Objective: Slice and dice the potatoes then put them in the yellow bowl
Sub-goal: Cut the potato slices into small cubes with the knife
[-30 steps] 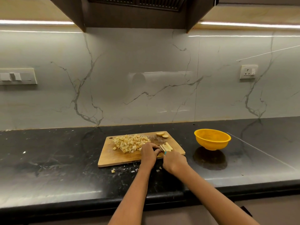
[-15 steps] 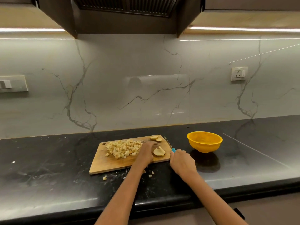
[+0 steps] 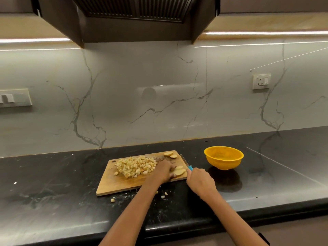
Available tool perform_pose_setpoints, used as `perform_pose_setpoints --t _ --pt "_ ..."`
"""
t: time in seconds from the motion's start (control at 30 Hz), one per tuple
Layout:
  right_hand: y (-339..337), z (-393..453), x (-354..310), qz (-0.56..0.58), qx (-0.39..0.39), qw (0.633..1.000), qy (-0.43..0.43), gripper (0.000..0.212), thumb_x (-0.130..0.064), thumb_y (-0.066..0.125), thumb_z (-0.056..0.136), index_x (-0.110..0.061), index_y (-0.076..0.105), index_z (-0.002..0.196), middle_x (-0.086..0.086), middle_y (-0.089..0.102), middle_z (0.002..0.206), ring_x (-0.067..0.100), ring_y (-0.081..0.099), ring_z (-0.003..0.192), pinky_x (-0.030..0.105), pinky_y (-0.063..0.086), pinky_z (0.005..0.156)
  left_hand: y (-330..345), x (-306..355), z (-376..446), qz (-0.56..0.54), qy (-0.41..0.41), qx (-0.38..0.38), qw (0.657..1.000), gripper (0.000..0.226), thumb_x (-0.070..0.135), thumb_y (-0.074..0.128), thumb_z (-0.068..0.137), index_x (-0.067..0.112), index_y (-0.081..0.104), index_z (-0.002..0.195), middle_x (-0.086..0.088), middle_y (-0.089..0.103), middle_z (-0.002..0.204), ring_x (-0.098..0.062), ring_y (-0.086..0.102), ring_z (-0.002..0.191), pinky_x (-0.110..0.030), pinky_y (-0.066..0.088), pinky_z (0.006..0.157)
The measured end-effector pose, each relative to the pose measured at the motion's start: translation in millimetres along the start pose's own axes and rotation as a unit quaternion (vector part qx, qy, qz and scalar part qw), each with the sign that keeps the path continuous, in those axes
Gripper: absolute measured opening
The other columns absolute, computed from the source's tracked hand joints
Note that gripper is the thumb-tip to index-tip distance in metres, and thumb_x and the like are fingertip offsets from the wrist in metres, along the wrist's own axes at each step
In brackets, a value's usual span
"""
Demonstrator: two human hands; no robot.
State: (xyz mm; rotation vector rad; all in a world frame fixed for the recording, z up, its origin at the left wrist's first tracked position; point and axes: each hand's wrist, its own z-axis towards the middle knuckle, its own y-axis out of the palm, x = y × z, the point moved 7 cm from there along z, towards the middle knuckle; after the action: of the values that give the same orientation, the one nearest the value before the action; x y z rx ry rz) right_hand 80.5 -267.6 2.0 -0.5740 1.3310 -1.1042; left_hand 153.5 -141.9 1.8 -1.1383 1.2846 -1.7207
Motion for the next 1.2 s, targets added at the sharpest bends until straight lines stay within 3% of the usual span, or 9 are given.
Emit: perform_pose_setpoints --t 0.07,0.2,0.27,0.37,0.53,0.9,1.03,1.13,1.2 --pt "-1.3 -6.3 0.7 -0.026 -0.006 1.0 -0.004 0.045 -0.04 0.032 0.102 -0.009 0.058 0.121 0.006 0.063 0.11 0.018 0.063 0.096 0.029 0.05 0.075 2.0 2.2 -3.3 0.046 -0.022 0.015 0.999 0.038 0.034 0.058 0.09 0.003 0.063 0.112 -0.018 0.061 0.113 -0.028 0.055 0.106 -0.033 0.041 0.087" --pt "-1.9 -21.2 2.5 -0.08 -0.014 0.997 -0.001 0.041 -0.036 0.033 0.102 -0.009 0.056 0.123 0.007 0.061 0.118 0.021 0.061 0.106 0.029 0.048 0.08 3.5 8.6 -9.2 0.071 0.008 0.077 0.995 0.049 0.027 0.049 0.095 0.009 0.039 0.14 -0.015 0.042 0.137 -0.026 0.043 0.122 -0.031 0.035 0.101" --pt "-0.5 -25.6 0.3 -0.101 -0.021 0.995 -0.006 0.04 -0.034 0.034 0.102 -0.009 0.057 0.123 0.007 0.061 0.119 0.022 0.06 0.108 0.031 0.048 0.083 5.9 10.8 -12.5 0.042 0.041 0.088 0.994 0.051 0.019 0.047 0.097 0.006 0.033 0.144 -0.013 0.036 0.146 -0.025 0.039 0.129 -0.028 0.03 0.105" --pt "1.2 -25.7 -6.7 -0.119 -0.033 0.992 -0.012 0.035 -0.028 0.038 0.101 -0.007 0.058 0.12 0.008 0.062 0.12 0.023 0.061 0.109 0.031 0.049 0.085 8.8 10.5 -17.2 -0.001 0.075 0.092 0.993 0.045 0.015 0.044 0.098 0.003 0.038 0.14 -0.009 0.034 0.149 -0.023 0.035 0.134 -0.022 0.024 0.106" --pt "4.9 -10.3 -18.6 -0.1 -0.051 0.993 -0.029 0.031 -0.023 0.04 0.099 -0.008 0.06 0.118 0.009 0.063 0.117 0.023 0.062 0.106 0.031 0.05 0.084 3.2 3.7 -19.1 -0.064 0.079 0.122 0.987 0.037 0.014 0.052 0.093 0.0 0.054 0.128 -0.009 0.045 0.142 -0.021 0.04 0.132 -0.021 0.027 0.105" --pt "0.8 -10.5 1.5 -0.015 -0.055 0.998 0.01 0.044 -0.04 0.033 0.101 -0.007 0.054 0.122 0.005 0.059 0.095 0.017 0.062 0.084 0.031 0.056 0.078 6.0 -6.6 -18.6 -0.097 0.056 0.118 0.987 0.039 0.014 0.054 0.093 0.005 0.052 0.131 -0.004 0.043 0.144 -0.019 0.038 0.134 -0.025 0.024 0.11" --pt "1.4 -13.9 -3.3 -0.068 -0.05 0.996 -0.003 0.04 -0.035 0.037 0.101 -0.008 0.057 0.121 0.006 0.064 0.111 0.019 0.064 0.098 0.029 0.052 0.079 3.1 -12.4 -19.7 -0.128 0.014 0.141 0.982 0.05 0.021 0.06 0.09 0.005 0.047 0.135 -0.008 0.044 0.143 -0.021 0.039 0.133 -0.029 0.027 0.11" --pt "4.1 -16.4 -14.1 -0.115 -0.058 0.991 -0.04 0.034 -0.027 0.039 0.101 -0.008 0.059 0.12 0.008 0.063 0.116 0.022 0.062 0.104 0.03 0.05 0.081 3.8 -10.3 -20.6 -0.123 0.011 0.132 0.984 0.04 0.021 0.059 0.09 0.002 0.056 0.126 -0.011 0.058 0.128 -0.025 0.05 0.122 -0.029 0.036 0.1" --pt "6.8 -16.3 -21.1 -0.125 -0.073 0.988 -0.057 0.032 -0.023 0.04 0.1 -0.007 0.06 0.12 0.009 0.064 0.115 0.023 0.063 0.104 0.031 0.05 0.083 3.3 -12.7 -19.2 -0.131 0.004 0.134 0.982 0.038 0.017 0.057 0.092 0.001 0.055 0.127 -0.012 0.056 0.13 -0.025 0.049 0.123 -0.028 0.034 0.101"
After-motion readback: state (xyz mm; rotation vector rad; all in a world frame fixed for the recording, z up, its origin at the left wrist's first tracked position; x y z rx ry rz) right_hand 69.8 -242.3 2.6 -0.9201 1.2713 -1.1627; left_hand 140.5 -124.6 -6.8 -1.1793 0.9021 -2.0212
